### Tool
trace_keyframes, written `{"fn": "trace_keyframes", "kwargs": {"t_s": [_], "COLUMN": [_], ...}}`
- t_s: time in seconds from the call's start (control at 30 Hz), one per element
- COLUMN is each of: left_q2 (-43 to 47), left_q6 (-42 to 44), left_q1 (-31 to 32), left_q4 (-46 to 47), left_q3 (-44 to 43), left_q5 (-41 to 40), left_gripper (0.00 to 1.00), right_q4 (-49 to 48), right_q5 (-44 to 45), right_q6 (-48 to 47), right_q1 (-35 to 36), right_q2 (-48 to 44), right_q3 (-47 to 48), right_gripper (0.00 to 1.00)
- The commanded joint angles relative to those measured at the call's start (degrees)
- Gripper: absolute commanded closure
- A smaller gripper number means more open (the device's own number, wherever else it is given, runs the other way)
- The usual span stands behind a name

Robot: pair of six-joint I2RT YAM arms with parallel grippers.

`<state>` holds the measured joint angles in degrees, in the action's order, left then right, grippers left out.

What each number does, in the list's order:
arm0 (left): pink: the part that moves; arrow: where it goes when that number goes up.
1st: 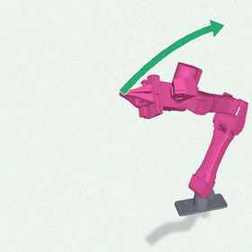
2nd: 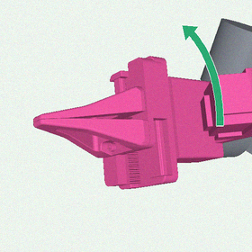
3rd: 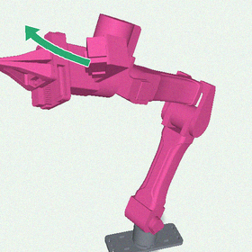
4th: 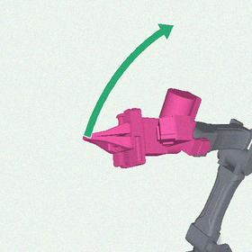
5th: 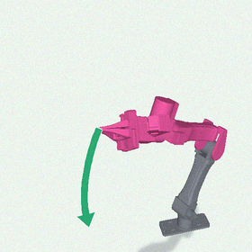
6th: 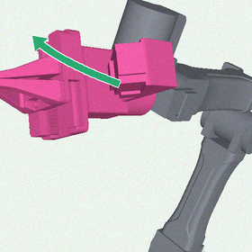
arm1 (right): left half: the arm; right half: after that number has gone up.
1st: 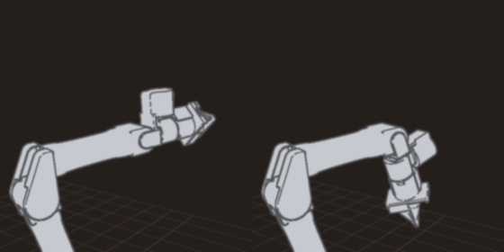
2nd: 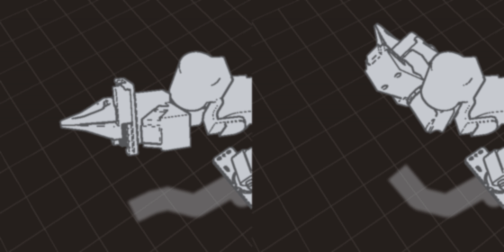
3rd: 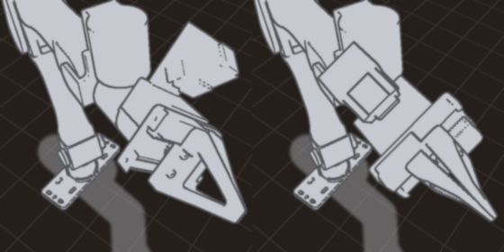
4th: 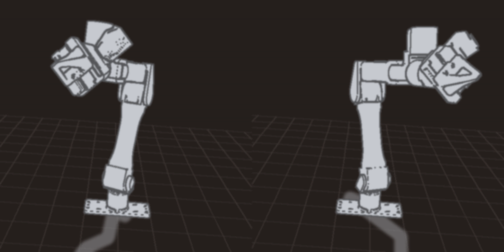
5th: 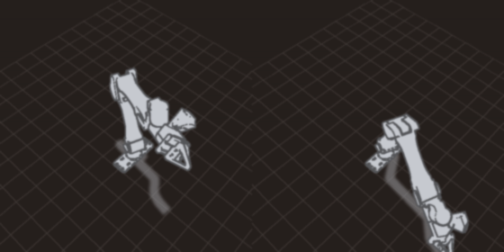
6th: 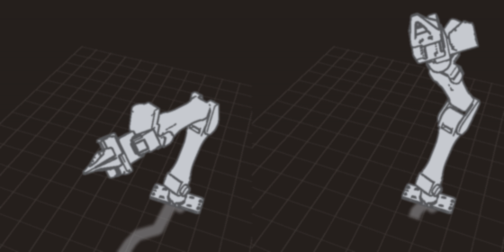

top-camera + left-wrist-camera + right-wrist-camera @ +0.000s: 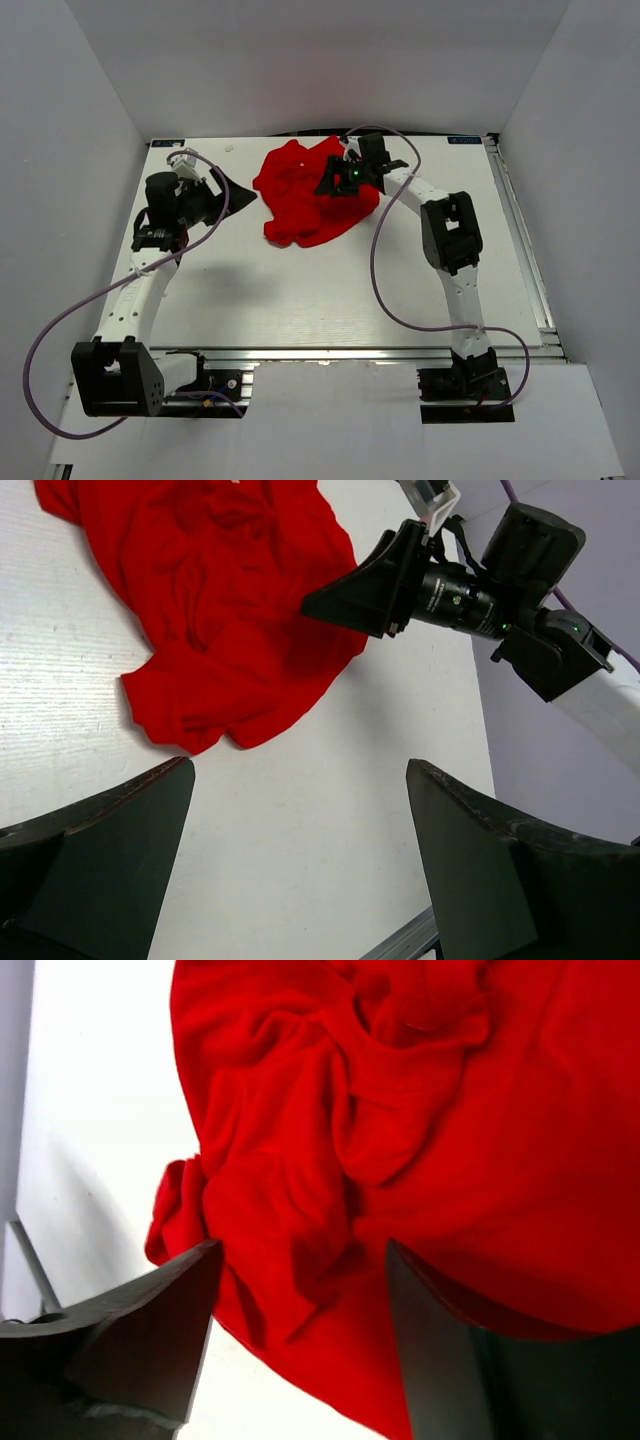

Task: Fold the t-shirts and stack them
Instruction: Move the tshirt to the center of the board

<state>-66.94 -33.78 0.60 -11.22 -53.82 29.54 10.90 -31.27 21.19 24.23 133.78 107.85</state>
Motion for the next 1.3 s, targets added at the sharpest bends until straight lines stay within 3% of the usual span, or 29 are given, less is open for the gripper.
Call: {"fn": "trace_keyframes", "kwargs": {"t_s": [0.0, 0.17, 0.73, 0.87, 1.03, 1.27], "left_q2": [0.14, -0.03, -0.03, -0.47, -0.48, 0.14], "left_q6": [-0.15, 0.29, 1.17, 1.26, 1.70, 1.52], "left_q1": [0.10, 0.10, 0.10, 0.10, 0.10, 0.10], "left_q4": [-1.17, -1.78, -2.49, -2.49, -2.40, -2.49], "left_q3": [0.12, 0.65, 1.00, 0.74, 0.39, 0.82], "left_q5": [0.26, 0.25, -0.01, 0.17, 0.17, -0.10], "left_gripper": [0.02, 0.02, 0.02, 0.02, 0.02, 0.02], "right_q4": [-5.09, -6.15, -1.93, -1.84, -1.75, -2.54], "right_q5": [-0.99, -0.64, 6.48, 5.52, 4.11, 0.95], "right_q6": [5.26, 6.05, -0.36, -0.27, 0.43, 1.75], "right_q1": [1.17, 1.79, 2.84, 3.10, 4.16, 4.51], "right_q2": [-0.01, 0.70, 2.37, 2.54, 2.11, 0.35], "right_q3": [3.68, 1.57, 1.84, 1.31, 0.08, -0.89], "right_gripper": [0.30, 0.37, 0.36, 0.50, 0.52, 0.69]}}
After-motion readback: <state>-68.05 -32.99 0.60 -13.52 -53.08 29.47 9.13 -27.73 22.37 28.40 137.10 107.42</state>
